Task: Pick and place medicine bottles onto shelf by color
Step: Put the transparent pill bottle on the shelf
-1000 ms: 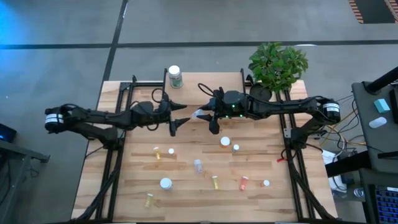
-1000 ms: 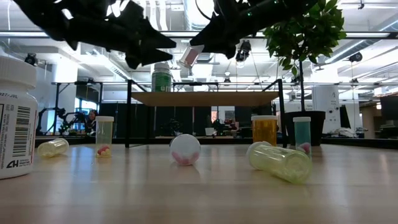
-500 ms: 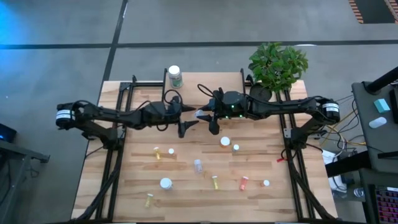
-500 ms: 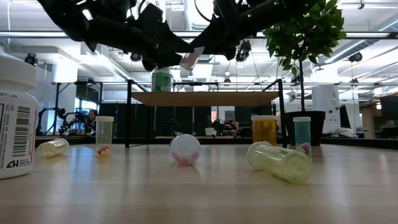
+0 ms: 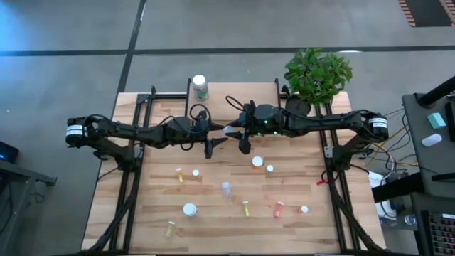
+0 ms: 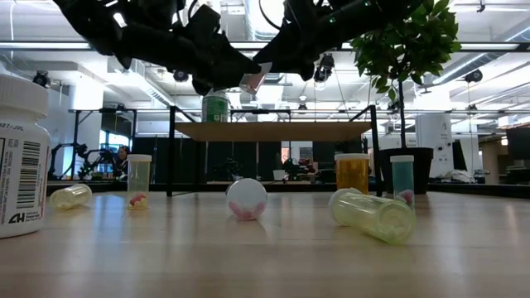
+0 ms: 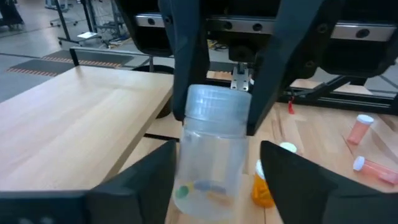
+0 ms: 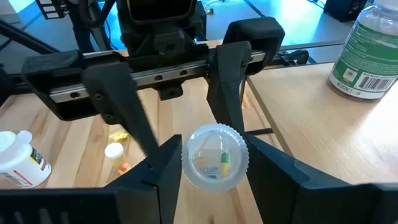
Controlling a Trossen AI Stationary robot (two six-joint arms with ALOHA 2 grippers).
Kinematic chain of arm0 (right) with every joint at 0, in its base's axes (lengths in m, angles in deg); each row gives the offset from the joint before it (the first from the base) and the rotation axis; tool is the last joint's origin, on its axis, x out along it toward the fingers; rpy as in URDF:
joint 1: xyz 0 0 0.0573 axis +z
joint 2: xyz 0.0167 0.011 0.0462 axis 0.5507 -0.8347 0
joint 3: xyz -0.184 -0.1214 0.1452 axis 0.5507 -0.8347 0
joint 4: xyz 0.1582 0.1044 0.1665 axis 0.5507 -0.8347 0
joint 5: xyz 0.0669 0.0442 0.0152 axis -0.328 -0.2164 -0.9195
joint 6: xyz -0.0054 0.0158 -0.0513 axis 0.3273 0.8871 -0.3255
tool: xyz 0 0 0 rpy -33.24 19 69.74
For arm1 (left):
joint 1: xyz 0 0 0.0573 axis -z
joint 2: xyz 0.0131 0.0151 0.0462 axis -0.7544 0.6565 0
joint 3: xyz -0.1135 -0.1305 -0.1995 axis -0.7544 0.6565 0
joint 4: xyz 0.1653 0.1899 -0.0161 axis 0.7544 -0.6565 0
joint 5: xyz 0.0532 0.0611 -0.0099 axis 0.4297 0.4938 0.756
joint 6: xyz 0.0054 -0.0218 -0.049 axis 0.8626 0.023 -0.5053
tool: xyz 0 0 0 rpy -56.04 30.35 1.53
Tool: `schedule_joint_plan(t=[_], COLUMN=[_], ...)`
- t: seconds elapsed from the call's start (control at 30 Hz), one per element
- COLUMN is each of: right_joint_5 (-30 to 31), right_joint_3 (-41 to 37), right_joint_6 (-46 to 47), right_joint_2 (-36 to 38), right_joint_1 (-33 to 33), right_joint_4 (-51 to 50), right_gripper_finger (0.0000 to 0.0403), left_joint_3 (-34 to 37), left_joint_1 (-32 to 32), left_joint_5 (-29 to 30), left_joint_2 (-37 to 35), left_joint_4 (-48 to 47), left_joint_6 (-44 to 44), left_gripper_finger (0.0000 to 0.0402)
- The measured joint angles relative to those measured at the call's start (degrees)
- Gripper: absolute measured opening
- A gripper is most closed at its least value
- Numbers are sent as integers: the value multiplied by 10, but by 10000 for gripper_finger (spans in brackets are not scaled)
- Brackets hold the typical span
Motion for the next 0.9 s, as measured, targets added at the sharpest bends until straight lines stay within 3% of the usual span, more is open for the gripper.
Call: schedule_joint_plan(t=[0.3,0.6,0.9], right_joint_5=[1,1,3], right_joint_3=[0,0,0], right_joint_6=[14,10,-8], right_joint_2=[0,12,42], right_joint_1=[0,0,0], right_joint_4=[1,-4,-42], right_gripper_finger=[176,213,224], left_joint_3=[0,0,13], left_joint_1=[0,0,1], left_joint_5=[1,1,18], left_joint_2=[0,-11,-148], left_joint_4=[-1,-29,-154], left_joint_6=[-5,-7,-5], left_gripper_finger=[132,118,118])
